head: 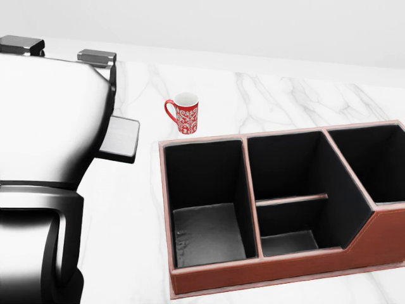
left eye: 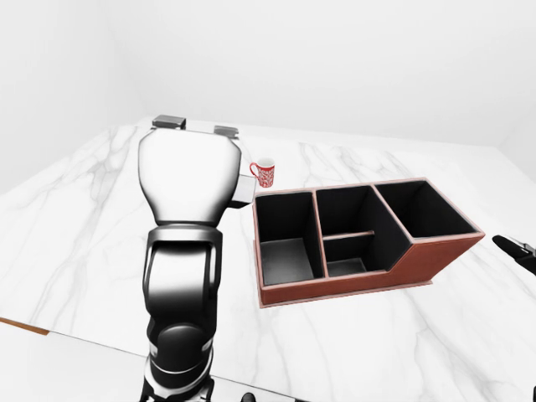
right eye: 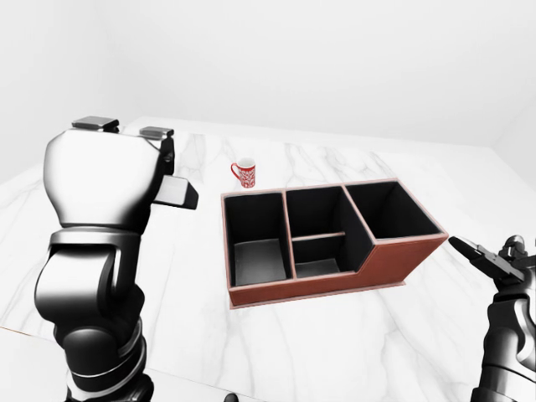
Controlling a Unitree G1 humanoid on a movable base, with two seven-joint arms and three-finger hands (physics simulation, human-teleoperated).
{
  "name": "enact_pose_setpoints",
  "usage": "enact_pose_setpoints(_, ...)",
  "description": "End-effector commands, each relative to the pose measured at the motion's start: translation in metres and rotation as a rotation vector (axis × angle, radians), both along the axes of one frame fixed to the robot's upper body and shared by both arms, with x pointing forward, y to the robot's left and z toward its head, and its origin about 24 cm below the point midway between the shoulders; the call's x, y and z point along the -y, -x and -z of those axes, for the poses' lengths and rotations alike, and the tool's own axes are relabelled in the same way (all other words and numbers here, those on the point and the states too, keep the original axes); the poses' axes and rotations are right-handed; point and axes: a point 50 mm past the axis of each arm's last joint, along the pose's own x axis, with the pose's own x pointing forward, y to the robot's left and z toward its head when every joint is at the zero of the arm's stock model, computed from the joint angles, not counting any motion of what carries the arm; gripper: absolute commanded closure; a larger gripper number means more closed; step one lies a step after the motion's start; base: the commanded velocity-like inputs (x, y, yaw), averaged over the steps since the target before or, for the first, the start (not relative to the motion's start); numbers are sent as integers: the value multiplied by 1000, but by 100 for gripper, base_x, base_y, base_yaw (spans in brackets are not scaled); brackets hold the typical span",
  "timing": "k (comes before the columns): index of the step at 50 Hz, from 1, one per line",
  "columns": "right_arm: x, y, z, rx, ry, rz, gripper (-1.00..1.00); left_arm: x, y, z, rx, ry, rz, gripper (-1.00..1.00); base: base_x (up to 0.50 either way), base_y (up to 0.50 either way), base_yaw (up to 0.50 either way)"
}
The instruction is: Pick up the book and place it in the left compartment of the caddy.
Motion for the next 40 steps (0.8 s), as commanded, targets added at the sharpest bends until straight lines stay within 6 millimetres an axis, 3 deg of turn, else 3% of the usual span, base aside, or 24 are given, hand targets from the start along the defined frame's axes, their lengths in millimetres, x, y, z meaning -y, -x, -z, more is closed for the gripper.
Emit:
enact_pose_setpoints(1,-1,-1,0,0,1,-1,-100,7,7,-4,7,100,56,100,0,0,0)
enact_pose_setpoints(21,-1,0,0,-2,0,0,-100,20,9,-1,-62,302,229,100,0,0,0)
enact_pose_setpoints(31,0,0,-1,-2,0,-1,-100,33,10,3,-103,312,290,100,0,0,0)
enact_pose_setpoints(40,0,0,-2,-1,3,1,-100,42,-2,17,-195,289,299,100,0,0,0)
